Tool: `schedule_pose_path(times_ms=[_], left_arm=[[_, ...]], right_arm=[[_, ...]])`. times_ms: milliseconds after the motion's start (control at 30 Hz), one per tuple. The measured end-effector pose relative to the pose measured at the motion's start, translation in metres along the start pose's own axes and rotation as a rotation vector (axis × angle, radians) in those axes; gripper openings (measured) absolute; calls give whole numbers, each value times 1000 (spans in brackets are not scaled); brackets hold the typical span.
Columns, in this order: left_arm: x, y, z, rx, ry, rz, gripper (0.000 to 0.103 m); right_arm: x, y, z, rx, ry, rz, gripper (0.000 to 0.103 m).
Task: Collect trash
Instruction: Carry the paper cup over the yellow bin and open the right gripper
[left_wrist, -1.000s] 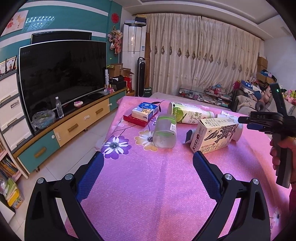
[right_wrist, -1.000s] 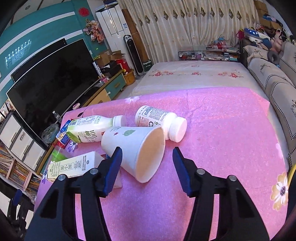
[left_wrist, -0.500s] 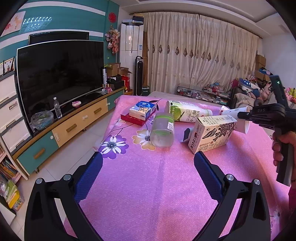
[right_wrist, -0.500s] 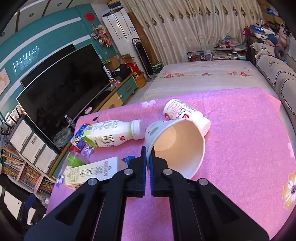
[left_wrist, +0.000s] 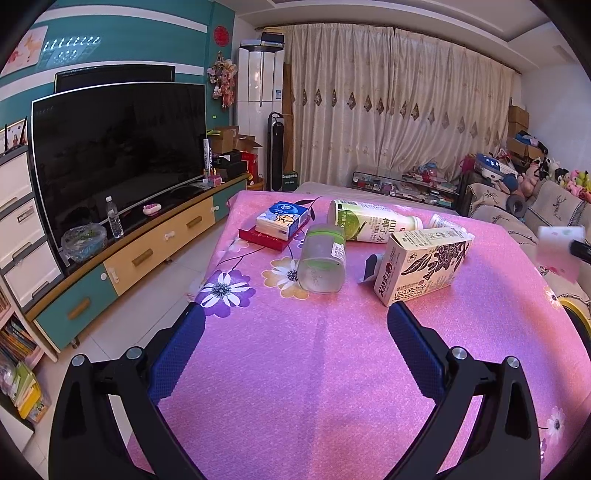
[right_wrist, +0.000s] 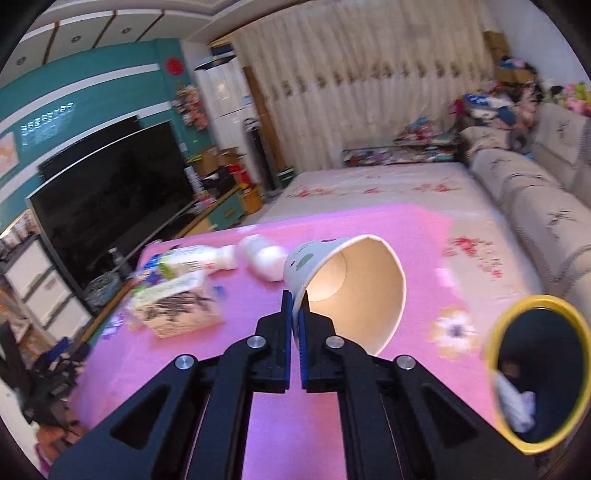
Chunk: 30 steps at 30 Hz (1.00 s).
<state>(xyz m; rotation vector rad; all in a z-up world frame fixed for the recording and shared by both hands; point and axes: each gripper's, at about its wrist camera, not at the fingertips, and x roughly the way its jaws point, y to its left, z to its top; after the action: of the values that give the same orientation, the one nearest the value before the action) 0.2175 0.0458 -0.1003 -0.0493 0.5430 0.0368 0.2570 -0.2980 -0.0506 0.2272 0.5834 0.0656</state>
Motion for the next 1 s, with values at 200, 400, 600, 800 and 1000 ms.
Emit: schedule_pose_path(times_ms=[200,400,600,800,1000], left_arm=[[0,-1,0,7,2,8,97],[-1,-2,1,21,-1,21,97],[-2,-3,1,27,-4,27,97],[-2,-3,1,28,-4,28,97],[-2,-3,1,28,-4,28,97]], right_arm=[[-29,-92,-18,74,-16,-275,3],[-21,-164,-45,160,59,-403,3],[-7,-198,-57,219,128,-423,4],[0,-206,-63,243,169,-441,5],[-1,-198,-65,247,171,-468,17]])
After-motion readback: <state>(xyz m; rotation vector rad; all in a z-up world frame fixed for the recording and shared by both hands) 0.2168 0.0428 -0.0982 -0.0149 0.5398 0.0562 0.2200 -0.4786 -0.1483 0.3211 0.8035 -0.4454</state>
